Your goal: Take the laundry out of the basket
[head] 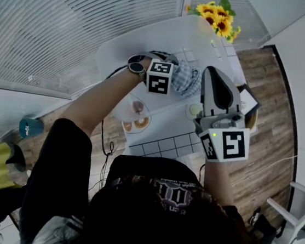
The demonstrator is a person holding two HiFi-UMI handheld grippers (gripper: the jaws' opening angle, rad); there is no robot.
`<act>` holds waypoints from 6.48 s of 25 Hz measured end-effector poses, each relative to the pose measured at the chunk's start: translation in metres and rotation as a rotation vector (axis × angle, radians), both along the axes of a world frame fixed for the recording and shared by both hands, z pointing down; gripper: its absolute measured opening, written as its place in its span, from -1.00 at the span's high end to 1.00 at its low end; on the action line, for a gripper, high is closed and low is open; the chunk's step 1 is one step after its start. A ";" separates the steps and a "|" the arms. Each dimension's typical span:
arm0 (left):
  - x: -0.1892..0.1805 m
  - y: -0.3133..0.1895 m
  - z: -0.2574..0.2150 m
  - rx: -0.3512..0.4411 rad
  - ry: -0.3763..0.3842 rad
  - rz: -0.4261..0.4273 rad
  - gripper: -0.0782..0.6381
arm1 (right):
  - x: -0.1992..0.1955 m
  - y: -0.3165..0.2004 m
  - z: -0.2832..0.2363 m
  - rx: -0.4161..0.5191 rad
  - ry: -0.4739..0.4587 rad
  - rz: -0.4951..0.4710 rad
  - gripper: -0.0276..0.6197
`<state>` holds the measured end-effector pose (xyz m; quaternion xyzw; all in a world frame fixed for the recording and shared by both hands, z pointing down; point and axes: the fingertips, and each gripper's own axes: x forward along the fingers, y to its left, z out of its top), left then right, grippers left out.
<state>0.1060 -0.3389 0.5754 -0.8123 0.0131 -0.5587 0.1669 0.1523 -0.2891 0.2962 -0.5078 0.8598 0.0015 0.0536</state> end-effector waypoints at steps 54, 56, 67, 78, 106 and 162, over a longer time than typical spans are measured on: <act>-0.061 0.023 -0.221 0.132 0.656 -0.562 0.36 | -0.064 0.014 -0.037 0.063 -0.005 -0.142 0.82; -0.066 0.026 -0.234 0.141 0.701 -0.592 0.36 | -0.068 0.013 -0.041 0.069 -0.006 -0.149 0.82; -0.111 0.034 -0.292 0.228 0.828 -0.725 0.37 | -0.095 0.017 -0.070 0.127 0.005 -0.192 0.82; -0.156 0.054 -0.352 0.368 0.878 -0.770 0.37 | -0.140 0.026 -0.099 0.191 0.017 -0.283 0.82; -0.302 0.167 -0.410 0.656 0.912 -1.043 0.40 | -0.285 0.107 -0.137 0.306 0.002 -0.614 0.82; -0.322 0.254 -0.234 0.599 0.985 -1.400 0.42 | -0.320 0.166 0.025 0.034 0.143 -0.680 0.83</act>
